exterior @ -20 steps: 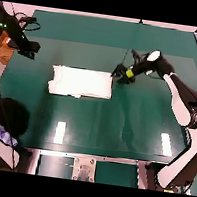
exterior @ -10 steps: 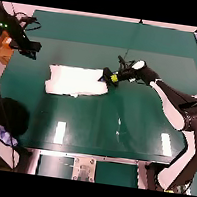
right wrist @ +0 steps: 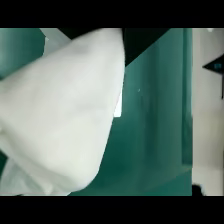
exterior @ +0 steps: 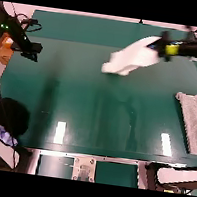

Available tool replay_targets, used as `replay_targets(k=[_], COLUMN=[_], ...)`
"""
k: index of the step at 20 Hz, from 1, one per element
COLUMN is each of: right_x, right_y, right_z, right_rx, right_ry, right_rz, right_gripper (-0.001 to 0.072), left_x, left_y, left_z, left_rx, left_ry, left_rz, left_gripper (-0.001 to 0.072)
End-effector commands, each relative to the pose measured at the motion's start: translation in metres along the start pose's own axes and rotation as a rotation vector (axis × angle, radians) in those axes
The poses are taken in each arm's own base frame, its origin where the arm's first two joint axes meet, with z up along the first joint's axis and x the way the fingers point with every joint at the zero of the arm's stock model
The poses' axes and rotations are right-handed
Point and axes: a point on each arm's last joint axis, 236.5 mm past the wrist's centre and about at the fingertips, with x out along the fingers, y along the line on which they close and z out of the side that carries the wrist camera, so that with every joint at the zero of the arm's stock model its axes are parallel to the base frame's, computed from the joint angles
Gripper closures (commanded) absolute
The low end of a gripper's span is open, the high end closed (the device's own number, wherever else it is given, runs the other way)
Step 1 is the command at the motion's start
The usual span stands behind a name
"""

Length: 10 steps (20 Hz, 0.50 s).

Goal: Fold the shirts.

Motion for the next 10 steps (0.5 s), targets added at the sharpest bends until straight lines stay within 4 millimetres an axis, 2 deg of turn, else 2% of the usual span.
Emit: replay_targets(k=[1, 4, 7, 8, 10], right_x=[-0.118, -0.199, -0.273, -0.294, -0.325], right_y=[-0.049, -0.112, -0.174, -0.192, -0.214], right_z=[0.037, 0.052, 0.053, 0.05, 0.04], right_rx=[0.08, 0.2, 0.298, 0.327, 0.352], right_ry=[-0.17, -0.294, -0.426, -0.458, -0.491], right_rz=[-0.114, -0.192, -0.3, -0.335, -0.367], right_gripper=[0.0693, 0.0693, 0.0693, 0.0693, 0.0693], left_x=[0.01, 0.011, 0.011, 0.011, 0.011], left_y=[-0.002, -0.001, -0.001, -0.001, -0.001], left_z=[-0.004, -0.002, 0.001, 0.001, 0.001], left_rx=[-0.011, -0.021, -0.024, -0.024, -0.024], left_ry=[0.025, 0.016, 0.002, 0.0, 0.0], left_rz=[-0.014, -0.013, -0.011, -0.011, -0.011], left_gripper=[0.0683, 0.0683, 0.0683, 0.0683, 0.0683])
